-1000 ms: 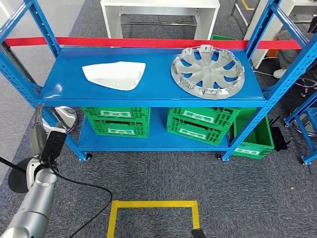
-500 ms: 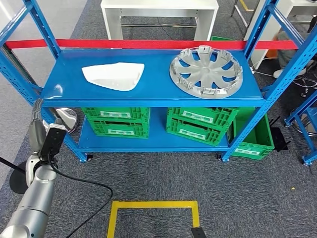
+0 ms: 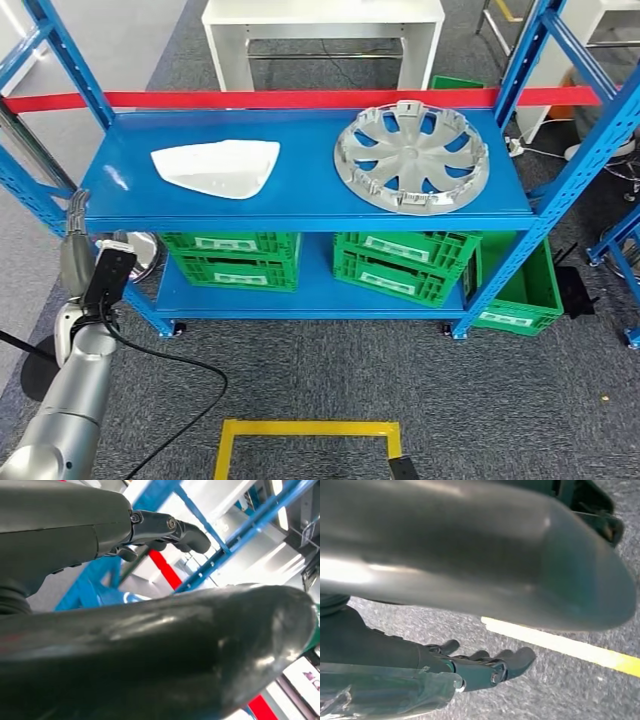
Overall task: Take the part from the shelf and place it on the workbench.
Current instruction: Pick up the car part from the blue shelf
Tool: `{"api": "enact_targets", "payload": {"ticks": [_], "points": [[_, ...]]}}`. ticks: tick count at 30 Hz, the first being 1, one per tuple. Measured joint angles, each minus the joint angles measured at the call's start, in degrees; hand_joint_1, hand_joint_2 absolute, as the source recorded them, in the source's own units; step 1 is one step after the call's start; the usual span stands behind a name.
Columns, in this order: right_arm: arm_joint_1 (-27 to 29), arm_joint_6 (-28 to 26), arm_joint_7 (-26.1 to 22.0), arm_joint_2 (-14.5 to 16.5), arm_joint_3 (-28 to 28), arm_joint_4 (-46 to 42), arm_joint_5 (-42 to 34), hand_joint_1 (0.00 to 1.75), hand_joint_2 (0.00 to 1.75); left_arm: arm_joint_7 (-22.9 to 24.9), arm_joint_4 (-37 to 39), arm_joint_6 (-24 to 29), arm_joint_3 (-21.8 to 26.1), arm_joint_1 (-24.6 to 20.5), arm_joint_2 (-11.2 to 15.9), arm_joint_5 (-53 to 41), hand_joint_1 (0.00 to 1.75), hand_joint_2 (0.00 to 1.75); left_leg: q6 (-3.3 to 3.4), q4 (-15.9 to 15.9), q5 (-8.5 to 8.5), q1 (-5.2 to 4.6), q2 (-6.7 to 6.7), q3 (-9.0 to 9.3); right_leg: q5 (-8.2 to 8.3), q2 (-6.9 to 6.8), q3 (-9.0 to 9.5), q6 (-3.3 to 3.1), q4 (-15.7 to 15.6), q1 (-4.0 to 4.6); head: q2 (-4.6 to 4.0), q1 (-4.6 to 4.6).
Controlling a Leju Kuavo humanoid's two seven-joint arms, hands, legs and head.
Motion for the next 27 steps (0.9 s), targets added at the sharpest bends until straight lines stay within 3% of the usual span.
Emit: {"api": "enact_targets", "payload": {"ticks": [2, 4, 6, 8, 9, 10, 12, 13, 14, 16, 18, 21, 22, 23, 24, 26, 27], "points": [[0.11, -0.03, -0.02, 0.0, -0.08, -0.03, 0.05, 0.0, 0.0, 0.02, -0.05, 0.0, -0.07, -0.07, -0.1, -0.08, 0.0, 0.0, -0.45, 3.07, 0.8, 0.12, 0.21, -1.32, -0.64, 0.03, 1.12, -0.95, -0.29, 0.05, 0.0, -0.17], [0.19, -0.1, -0.03, 0.0, -0.11, -0.04, 0.1, 0.0, 0.0, 0.05, -0.06, 0.0, -0.11, -0.04, -0.14, -0.12, 0.0, 0.0, -0.49, 10.18, 0.22, 0.0, 0.42, -5.95, -1.5, 0.08, 2.54, -1.5, -0.79, 0.14, -0.01, -0.48], [0.39, -0.13, 0.01, 0.0, -0.15, -0.04, 0.13, 0.0, 0.0, 0.1, -0.01, 0.01, -0.11, 0.36, -0.17, -0.11, 0.0, 0.0, -0.28, 16.08, -3.41, -0.26, 0.43, -11.25, -2.73, 0.18, 4.11, -1.8, -1.16, 0.36, -0.01, -0.72], [0.72, -0.15, 0.09, 0.0, -0.17, -0.04, 0.19, 0.0, 0.0, 0.14, 0.03, 0.06, -0.11, 0.78, -0.2, -0.1, 0.0, 0.0, 0.2, 16.49, -6.16, -0.5, 0.43, -14.11, -4.28, 0.33, 6.11, -1.92, -1.29, 0.62, -0.01, -0.83], [0.88, -0.17, 0.14, 0.0, -0.18, -0.04, 0.23, 0.0, 0.0, 0.14, 0.04, 0.1, -0.1, 0.92, -0.19, -0.1, 0.0, 0.0, 0.53, 14.59, -5.44, -0.66, 0.44, -14.52, -5.16, 0.41, 7.27, -1.9, -1.3, 0.72, -0.01, -0.86], [1.06, -0.2, 0.21, 0.0, -0.19, -0.02, 0.26, 0.0, 0.0, 0.14, 0.07, 0.13, -0.09, 1.07, -0.17, -0.06, 0.0, 0.0, 0.95, 11.69, -2.44, -0.86, 0.52, -14.6, -6.08, 0.47, 8.2, -1.81, -1.39, 0.79, -0.02, -0.89], [1.22, -0.24, 0.32, -0.01, -0.2, 0.08, 0.31, 0.0, 0.0, 0.12, 0.22, 0.18, -0.02, 1.43, -0.09, 0.08, 0.0, 0.0, 1.68, 4.48, 6.88, -1.43, 0.78, -14.55, -7.92, 0.68, 9.91, -1.3, -1.31, 1.08, -0.01, -1.04], [1.27, -0.26, 0.43, -0.02, -0.21, 0.12, 0.34, 0.0, 0.0, 0.04, 0.32, 0.23, 0.01, 1.64, -0.09, 0.24, 0.0, 0.0, 1.91, 2.12, 10.46, -1.63, 0.87, -14.49, -8.75, 0.81, 10.45, -0.98, -1.42, 1.21, -0.01, -1.02], [1.23, -0.28, 0.51, -0.04, -0.23, 0.15, 0.39, 0.0, 0.0, -0.11, 0.4, 0.34, 0.04, 1.75, -0.1, 0.38, 0.0, 0.0, 2.08, 0.98, 12.07, -1.77, 0.86, -14.46, -9.43, 0.93, 11.11, -0.64, -1.53, 1.34, -0.01, -0.99], [1.04, -0.33, 0.63, -0.1, -0.27, 0.08, 0.51, 0.0, 0.0, -0.52, 0.45, 0.56, 0.07, 1.63, -0.2, 0.61, 0.0, 0.0, 2.63, 1.34, 11.28, -1.67, 0.67, -13.86, -10.63, 0.91, 12.23, -0.02, -1.99, 1.33, -0.01, -0.83], [0.82, -0.37, 0.6, -0.14, -0.31, 0.01, 0.61, 0.0, 0.0, -0.78, 0.46, 0.74, 0.09, 1.4, -0.26, 0.67, 0.0, 0.0, 3.34, 1.5, 10.02, -1.52, 0.61, -12.86, -12.54, 0.42, 11.26, 0.67, 1.2, 1.28, -0.01, -0.7], [0.94, -0.44, 0.73, -0.19, -0.42, -0.01, 0.71, 0.0, 0.0, -0.86, 0.68, 0.77, 0.1, 1.86, -0.32, 0.81, 0.0, 0.0, 3.89, 1.47, 8.36, -1.54, 0.6, -11.37, -16.56, -0.15, 3.61, 1.36, 13.31, 1.27, 0.0, -0.53], [1.12, -0.46, 0.85, -0.21, -0.46, 0.0, 0.74, 0.0, 0.0, -0.9, 0.83, 0.72, 0.11, 2.22, -0.37, 0.9, 0.0, 0.0, 3.95, 1.47, 7.84, -1.55, 0.53, -10.81, -16.34, -0.19, 1.39, 1.4, 15.64, 1.28, 0.0, -0.51], [1.32, -0.48, 0.96, -0.24, -0.49, 0.02, 0.78, 0.0, 0.0, -1.0, 0.97, 0.69, 0.11, 2.61, -0.42, 0.98, 0.0, 0.0, 3.96, 1.47, 7.32, -1.56, 0.43, -10.18, -14.67, -0.2, 0.05, 1.33, 15.78, 1.29, 0.0, -0.51], [1.46, -0.47, 1.03, -0.27, -0.5, 0.03, 0.83, 0.0, 0.0, -1.16, 1.1, 0.71, 0.12, 2.92, -0.48, 1.05, 0.0, 0.0, 3.91, 1.47, 6.83, -1.57, 0.32, -9.5, -11.66, -0.2, -0.3, 1.12, 13.58, 1.32, 0.0, -0.5], [1.64, -0.47, 1.19, -0.36, -0.52, 0.07, 0.93, 0.0, 0.0, -1.58, 1.37, 0.8, 0.14, 3.15, -0.63, 1.24, 0.0, 0.0, 3.62, 1.51, 5.93, -1.66, 0.12, -8.37, -4.68, -0.21, 0.6, 0.45, 5.93, 1.53, -0.01, -0.49], [1.67, -0.47, 1.25, -0.4, -0.54, 0.08, 0.98, 0.0, 0.0, -1.74, 1.49, 0.84, 0.15, 3.14, -0.71, 1.37, 0.0, 0.0, 3.4, 1.6, 5.57, -1.77, 0.03, -8.07, -2.59, -0.22, 1.32, 0.12, 2.57, 1.6, -0.01, -0.48]]}}
